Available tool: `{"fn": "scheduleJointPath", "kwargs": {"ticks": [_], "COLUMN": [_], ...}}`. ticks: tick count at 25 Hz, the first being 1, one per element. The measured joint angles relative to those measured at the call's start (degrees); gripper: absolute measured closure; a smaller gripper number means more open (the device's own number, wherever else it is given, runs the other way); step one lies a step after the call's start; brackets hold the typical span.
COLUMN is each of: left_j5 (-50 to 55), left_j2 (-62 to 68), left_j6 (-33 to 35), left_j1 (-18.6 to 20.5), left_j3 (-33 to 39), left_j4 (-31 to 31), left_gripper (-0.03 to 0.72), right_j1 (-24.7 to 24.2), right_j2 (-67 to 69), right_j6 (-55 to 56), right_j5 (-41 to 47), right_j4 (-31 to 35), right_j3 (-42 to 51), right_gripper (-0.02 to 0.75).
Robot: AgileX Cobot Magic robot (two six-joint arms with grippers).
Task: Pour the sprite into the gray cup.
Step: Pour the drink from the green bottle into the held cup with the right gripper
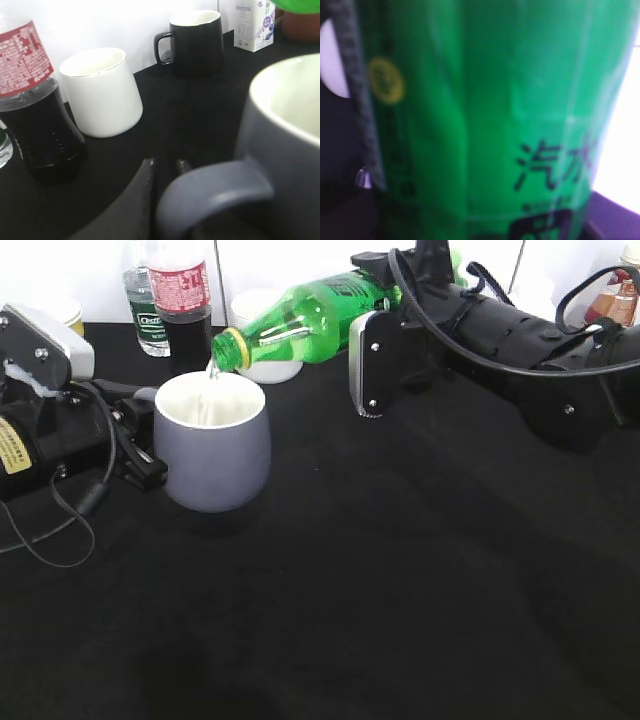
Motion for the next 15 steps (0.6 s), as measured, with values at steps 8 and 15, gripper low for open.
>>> {"fn": "scheduleJointPath", "kwargs": {"ticks": [8, 15], "left_j5": [-1.07, -2.62], "left_j2": [0.0, 0.0], "left_j6": [0.0, 0.0], "left_j1": [0.0, 0.0], "left_j3": [0.0, 0.0], "left_j4": [0.0, 0.0], "left_gripper": [0.613, 0.613], "right_j1": [0.0, 0.0], "right_j2": [0.0, 0.0], "right_j6": [-4.97, -5.34], "right_j5": [-2.31, -4.45], "right_j4": [0.94, 1.05], "right_j3": [-0.04, -0.04], "right_gripper": [0.318, 0.318]}}
